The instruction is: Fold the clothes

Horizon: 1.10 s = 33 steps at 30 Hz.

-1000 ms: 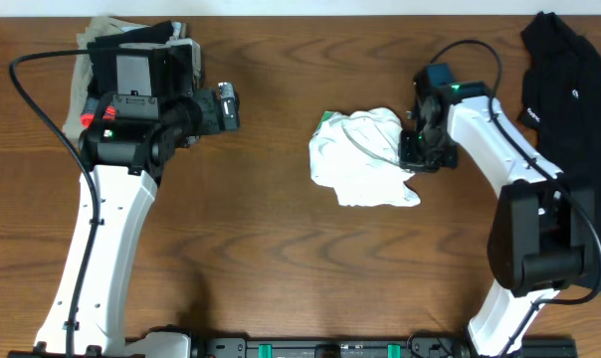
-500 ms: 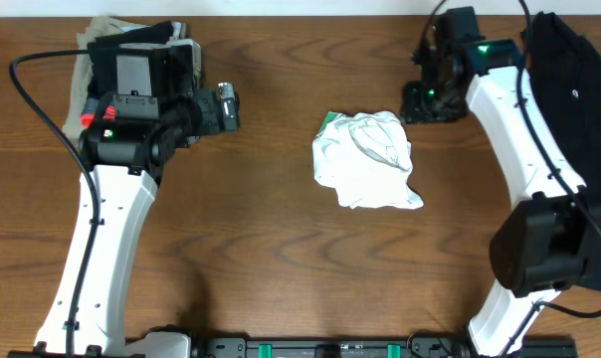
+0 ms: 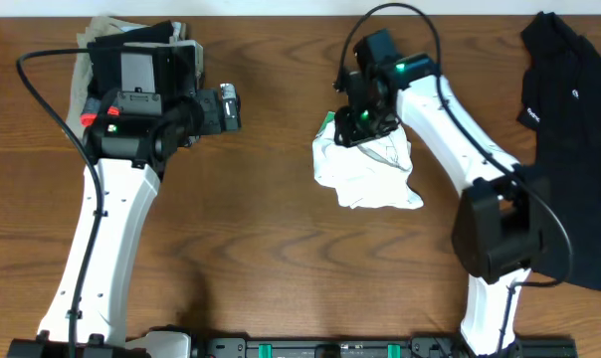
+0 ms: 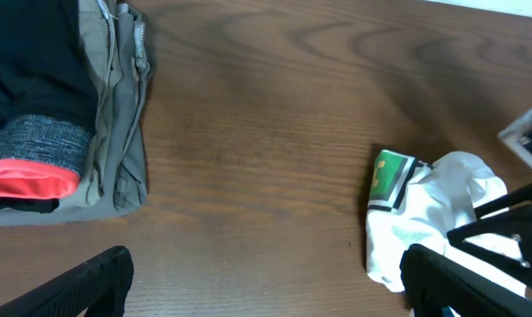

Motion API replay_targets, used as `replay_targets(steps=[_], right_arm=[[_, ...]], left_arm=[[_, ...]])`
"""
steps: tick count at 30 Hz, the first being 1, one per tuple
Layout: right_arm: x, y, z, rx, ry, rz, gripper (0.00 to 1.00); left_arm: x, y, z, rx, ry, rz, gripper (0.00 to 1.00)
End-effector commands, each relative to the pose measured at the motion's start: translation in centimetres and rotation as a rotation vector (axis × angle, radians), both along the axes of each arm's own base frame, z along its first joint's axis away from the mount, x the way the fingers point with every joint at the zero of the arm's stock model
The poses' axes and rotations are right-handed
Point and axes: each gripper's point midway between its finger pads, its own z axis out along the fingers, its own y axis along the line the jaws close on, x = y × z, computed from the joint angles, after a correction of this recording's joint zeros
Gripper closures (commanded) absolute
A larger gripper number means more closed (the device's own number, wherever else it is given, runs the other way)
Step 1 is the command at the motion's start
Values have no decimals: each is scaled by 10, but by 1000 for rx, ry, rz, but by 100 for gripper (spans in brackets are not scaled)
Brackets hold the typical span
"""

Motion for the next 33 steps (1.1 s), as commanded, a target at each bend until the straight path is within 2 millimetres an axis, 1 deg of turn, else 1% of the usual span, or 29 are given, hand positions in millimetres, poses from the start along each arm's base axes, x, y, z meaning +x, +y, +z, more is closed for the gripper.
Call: replay_targets(steps=[1, 3, 4, 7, 10, 12, 14, 15, 18, 20, 21, 24, 27, 28, 30, 33], right_arm=[[-3, 6, -3, 15, 17, 18, 76], [-4, 4, -3, 13, 22, 15, 94], [-4, 2, -1, 12, 23, 10, 99], [-4, -11, 7, 6, 39, -20, 99], [-5, -31, 21, -2, 51, -64, 99], [-6, -52, 25, -35, 69, -125, 99], [-7, -73, 24, -68, 96, -165, 99], [-9, -81, 23, -75, 113, -182, 99], [-13, -98, 14, -86, 157, -220, 97], [-17, -107, 5, -98, 183, -238, 93], [-20, -110, 0, -103, 194, -242, 89], [-33, -119, -17, -132, 242, -252, 87], [-46, -123, -30, -143, 288, -256, 81], [-48, -124, -32, -148, 296, -257, 77], [-48, -125, -31, -148, 296, -260, 75], [-40, -127, -19, -135, 256, -271, 73]], left_arm=[[1, 4, -3, 23, 3, -2, 2], [1, 4, -3, 23, 3, -2, 2], [1, 4, -3, 23, 3, -2, 2], [1, 4, -3, 23, 3, -2, 2], [1, 4, -3, 23, 3, -2, 2], [1, 4, -3, 23, 3, -2, 2], [1, 4, -3, 23, 3, -2, 2], [1, 4, -3, 24, 3, -1, 2], [1, 4, -4, 26, 3, 1, 2], [2, 6, -5, 35, 5, 8, 2], [2, 7, -5, 39, 6, 11, 2], [3, 7, -8, 41, 13, 12, 2], [3, 7, -10, 41, 18, 12, 2], [4, 7, -10, 42, 19, 12, 2], [4, 7, -11, 42, 22, 12, 2], [4, 7, -13, 43, 27, 11, 2]])
